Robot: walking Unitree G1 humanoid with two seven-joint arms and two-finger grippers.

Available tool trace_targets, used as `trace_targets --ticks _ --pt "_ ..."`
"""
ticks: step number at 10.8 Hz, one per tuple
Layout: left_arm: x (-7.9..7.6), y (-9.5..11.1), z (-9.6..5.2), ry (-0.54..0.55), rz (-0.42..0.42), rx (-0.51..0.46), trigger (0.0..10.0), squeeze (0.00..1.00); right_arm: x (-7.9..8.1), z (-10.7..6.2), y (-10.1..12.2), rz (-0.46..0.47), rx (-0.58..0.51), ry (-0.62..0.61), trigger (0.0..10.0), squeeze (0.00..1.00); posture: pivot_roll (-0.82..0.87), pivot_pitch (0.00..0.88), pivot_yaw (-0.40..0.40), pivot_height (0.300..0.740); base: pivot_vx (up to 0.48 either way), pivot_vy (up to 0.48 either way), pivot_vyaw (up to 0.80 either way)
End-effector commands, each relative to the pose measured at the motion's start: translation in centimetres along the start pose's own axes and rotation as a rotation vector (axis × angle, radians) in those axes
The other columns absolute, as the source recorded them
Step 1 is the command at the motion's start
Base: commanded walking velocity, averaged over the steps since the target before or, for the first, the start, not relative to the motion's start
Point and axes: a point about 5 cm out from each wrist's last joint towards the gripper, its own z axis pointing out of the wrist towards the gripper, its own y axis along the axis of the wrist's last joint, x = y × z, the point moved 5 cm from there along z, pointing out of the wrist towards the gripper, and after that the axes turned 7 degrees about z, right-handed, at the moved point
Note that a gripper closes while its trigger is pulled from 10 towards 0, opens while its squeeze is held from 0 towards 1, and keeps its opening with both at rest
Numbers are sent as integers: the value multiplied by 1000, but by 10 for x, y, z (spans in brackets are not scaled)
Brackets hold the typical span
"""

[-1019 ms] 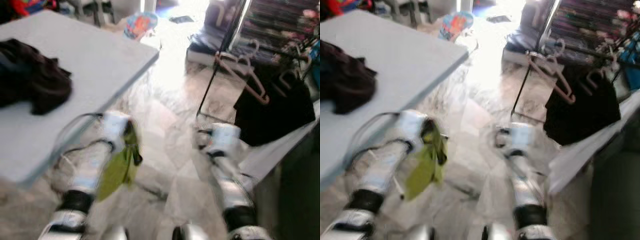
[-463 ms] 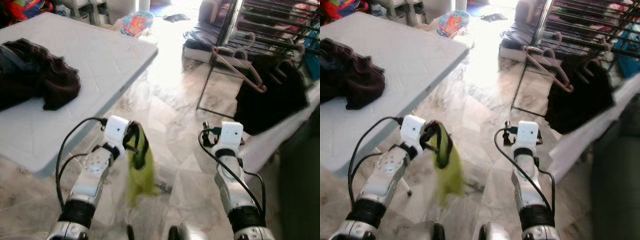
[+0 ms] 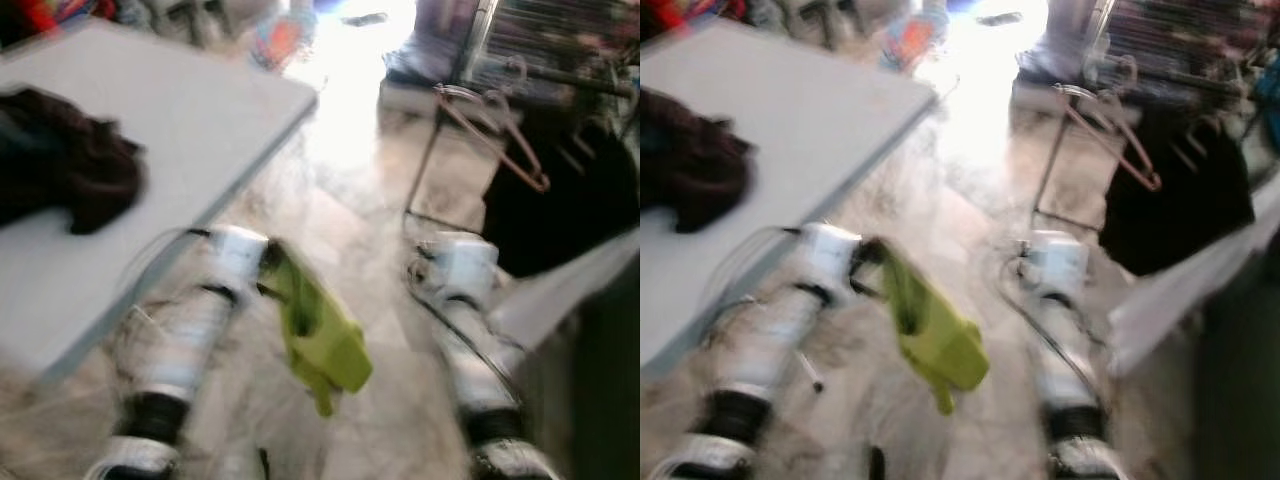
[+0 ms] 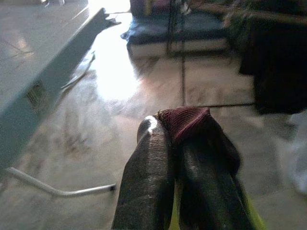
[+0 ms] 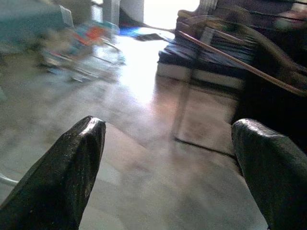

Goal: Hang hanger

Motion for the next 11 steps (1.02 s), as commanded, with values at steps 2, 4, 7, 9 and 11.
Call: trace_targets --ticks 2,4,7,9,11 --pt "-14 17 9 -41 -1 -60 10000 0 -22 -4 -6 -26 13 -49 10000 0 -14 49 -43 740 480 0 0" --pt "-12 17 10 -37 -4 -51 10000 0 -21 -3 -4 -47 2 -40 10000 0 -14 48 -43 740 465 0 0" --pt "-12 16 11 -39 -13 -43 10000 0 -16 -3 4 -132 -51 -17 10000 0 -13 46 -43 740 342 331 -267" --pt "-11 16 11 -36 -15 -37 10000 0 -13 -3 7 -146 -67 3 10000 0 -12 45 -43 740 300 375 -331" --pt "-11 20 13 -37 13 -58 10000 0 -10 -2 9 -169 -83 17 10000 0 -11 42 -43 740 281 390 0"
